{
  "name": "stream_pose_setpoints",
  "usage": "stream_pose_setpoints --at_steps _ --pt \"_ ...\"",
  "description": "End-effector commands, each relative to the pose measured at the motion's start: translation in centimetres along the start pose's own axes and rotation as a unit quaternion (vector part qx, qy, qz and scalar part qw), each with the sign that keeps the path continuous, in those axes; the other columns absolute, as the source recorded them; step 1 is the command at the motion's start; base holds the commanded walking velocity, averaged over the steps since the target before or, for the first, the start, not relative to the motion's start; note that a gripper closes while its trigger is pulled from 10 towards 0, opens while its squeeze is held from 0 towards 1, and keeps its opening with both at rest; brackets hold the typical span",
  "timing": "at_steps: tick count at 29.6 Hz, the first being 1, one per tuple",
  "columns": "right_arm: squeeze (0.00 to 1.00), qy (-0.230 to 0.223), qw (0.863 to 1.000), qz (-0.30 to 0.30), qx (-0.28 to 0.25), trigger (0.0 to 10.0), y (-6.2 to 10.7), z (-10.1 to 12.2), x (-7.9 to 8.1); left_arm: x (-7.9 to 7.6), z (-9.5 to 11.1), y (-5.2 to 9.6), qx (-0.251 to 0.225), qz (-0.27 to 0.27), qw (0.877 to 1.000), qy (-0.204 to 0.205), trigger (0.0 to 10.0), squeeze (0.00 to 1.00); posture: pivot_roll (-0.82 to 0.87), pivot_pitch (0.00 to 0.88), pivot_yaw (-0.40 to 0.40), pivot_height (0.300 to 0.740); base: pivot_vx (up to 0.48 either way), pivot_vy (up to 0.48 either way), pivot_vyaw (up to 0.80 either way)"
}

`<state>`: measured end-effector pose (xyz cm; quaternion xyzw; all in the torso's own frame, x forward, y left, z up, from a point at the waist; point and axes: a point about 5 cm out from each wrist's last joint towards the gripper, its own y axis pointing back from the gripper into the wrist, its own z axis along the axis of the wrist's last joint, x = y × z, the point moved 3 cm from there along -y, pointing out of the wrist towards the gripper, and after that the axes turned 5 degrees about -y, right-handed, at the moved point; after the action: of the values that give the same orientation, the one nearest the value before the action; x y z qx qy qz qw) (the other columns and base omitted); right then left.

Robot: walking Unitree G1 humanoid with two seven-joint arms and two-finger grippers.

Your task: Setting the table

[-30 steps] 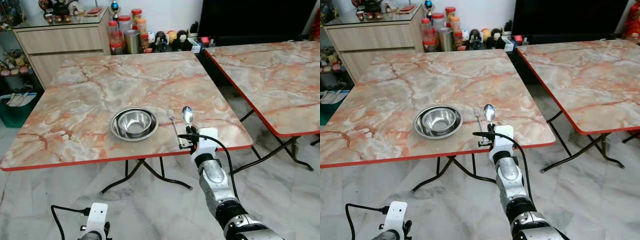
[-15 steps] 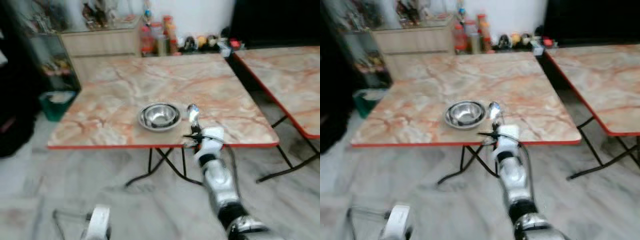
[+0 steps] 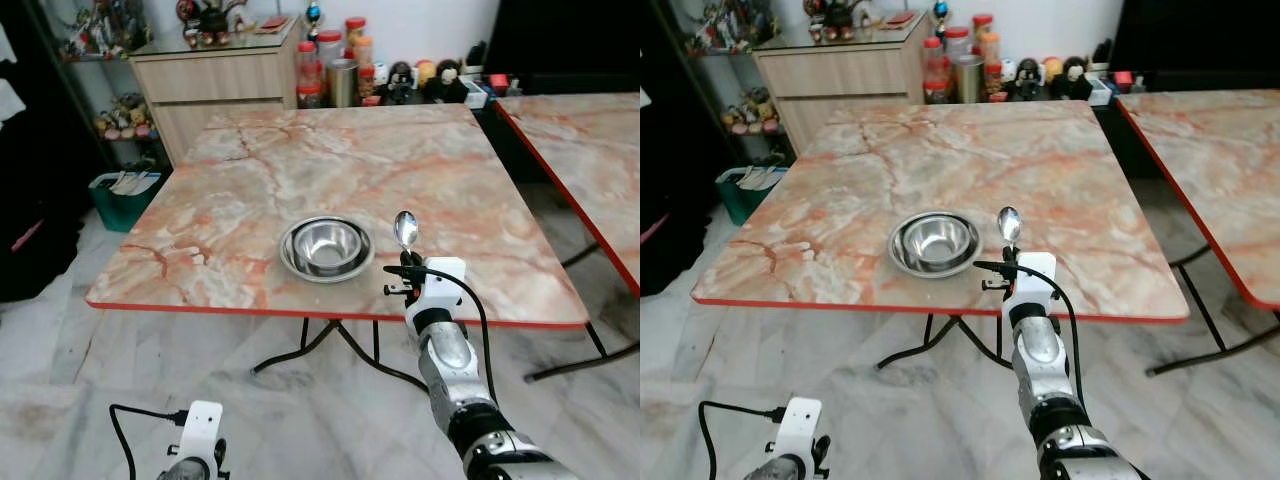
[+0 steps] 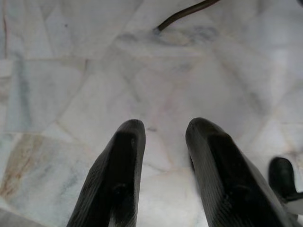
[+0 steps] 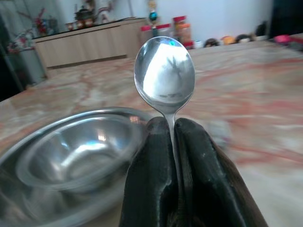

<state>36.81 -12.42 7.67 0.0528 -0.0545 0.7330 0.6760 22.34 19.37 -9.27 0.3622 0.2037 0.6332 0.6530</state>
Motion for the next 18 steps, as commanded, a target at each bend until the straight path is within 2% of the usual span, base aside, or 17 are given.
stream_pose_setpoints --at_steps 1,4,14,18 --pt "0.0 -0.008 1.0 0.004 -0.009 10.0 -0.3 0.52 0.44 0.74 -0.11 0.02 0.003 0.006 1.0 -0.009 10.0 0.0 -0.04 0.0 0.043 0.736 0.326 0.0 -0.79" --pt "0.0 -0.003 1.0 0.002 -0.011 10.0 -0.38 0.69 0.15 0.75 -0.06 0.01 0.002 0.007 1.0 -0.007 10.0 0.0 -0.04 0.0 0.04 0.736 0.325 0.0 -0.79" --pt "0.0 0.007 1.0 -0.006 -0.013 10.0 -0.3 0.75 -0.37 0.59 -0.05 0.0 0.003 0.008 1.0 0.0 10.0 0.0 -0.04 0.0 0.033 0.736 0.309 0.0 0.0" --pt "0.0 0.009 1.0 -0.007 -0.012 10.0 -0.36 0.83 -0.55 0.51 -0.03 -0.01 0.002 0.008 1.0 0.004 10.0 0.0 -0.04 0.0 0.031 0.736 0.0 0.0 0.0"
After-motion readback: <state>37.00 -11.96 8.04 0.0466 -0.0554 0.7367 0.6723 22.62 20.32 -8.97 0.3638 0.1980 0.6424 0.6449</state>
